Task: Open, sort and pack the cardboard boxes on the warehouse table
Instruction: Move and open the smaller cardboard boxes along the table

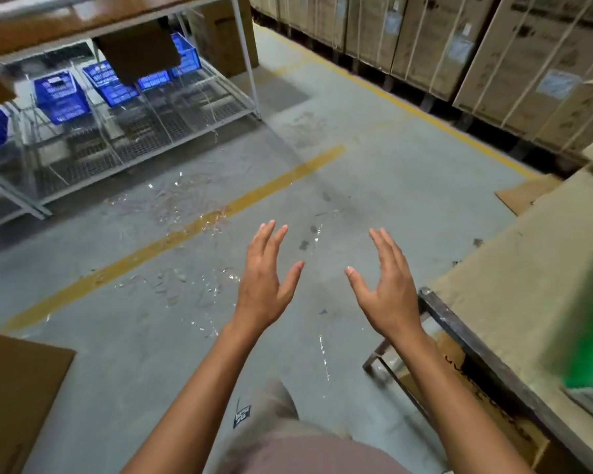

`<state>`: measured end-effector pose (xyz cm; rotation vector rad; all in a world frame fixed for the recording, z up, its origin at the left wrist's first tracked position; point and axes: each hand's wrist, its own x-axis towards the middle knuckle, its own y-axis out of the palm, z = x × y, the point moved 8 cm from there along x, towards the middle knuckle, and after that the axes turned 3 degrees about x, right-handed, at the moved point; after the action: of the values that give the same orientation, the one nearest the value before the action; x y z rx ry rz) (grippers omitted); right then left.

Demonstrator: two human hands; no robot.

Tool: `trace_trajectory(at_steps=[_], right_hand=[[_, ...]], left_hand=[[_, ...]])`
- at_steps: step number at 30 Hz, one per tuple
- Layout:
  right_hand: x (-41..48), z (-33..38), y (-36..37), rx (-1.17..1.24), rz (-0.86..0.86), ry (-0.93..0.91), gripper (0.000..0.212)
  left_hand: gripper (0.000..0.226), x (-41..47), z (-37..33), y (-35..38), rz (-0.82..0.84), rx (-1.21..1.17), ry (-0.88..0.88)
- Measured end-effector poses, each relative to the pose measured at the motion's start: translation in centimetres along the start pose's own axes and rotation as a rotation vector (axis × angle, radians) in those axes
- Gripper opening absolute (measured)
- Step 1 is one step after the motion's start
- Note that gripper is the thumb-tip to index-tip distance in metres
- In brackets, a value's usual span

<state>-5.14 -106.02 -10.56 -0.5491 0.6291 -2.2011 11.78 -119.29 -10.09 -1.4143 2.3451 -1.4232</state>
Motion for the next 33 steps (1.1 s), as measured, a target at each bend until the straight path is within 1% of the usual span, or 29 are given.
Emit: trace_trajectory(at_steps=[7,10,13,16,20,24,28,33], right_hand=[[14.0,-4.8,1.5,-0.033,-0.138,0.125,0.068],[20.2,-6.3,1.5,-0.033,-0.231,0.213,0.067],[25.2,-6.7,0.7,0.012,-0.329,0.268,0.066],[29.3,-7.8,-0.4,-0.005,-0.383,0.31,0.065],[34.4,-10.7,-2.7,-0.051,-0.443,0.364,0.065],[39.7,-15.0,-6.4,-0.079,-0.506,0.406,0.066],[45.3,-20.1,-11.6,-0.111,-0.582,0.416,0.066],[52.1,-25.3,-19.6,-0.127,-0.648,0.456,0.068]], left_hand=[[0.061,16.7,4.5,8.0,0.097,-0.086,0.112],[0.059,24.8,6.2,10.7,0.159,-0.122,0.15],[0.059,32.5,6.7,12.6,0.204,-0.149,0.172],[0.059,39.1,6.2,15.3,0.251,-0.151,0.212],[0.062,46.2,2.8,19.9,0.291,-0.201,0.321],[0.059,52.2,-2.1,26.4,0.348,-0.244,0.438],[0.057,58.1,-7.3,33.3,0.366,-0.273,0.524],[0.06,65.0,-14.4,41.1,0.411,-0.293,0.579]])
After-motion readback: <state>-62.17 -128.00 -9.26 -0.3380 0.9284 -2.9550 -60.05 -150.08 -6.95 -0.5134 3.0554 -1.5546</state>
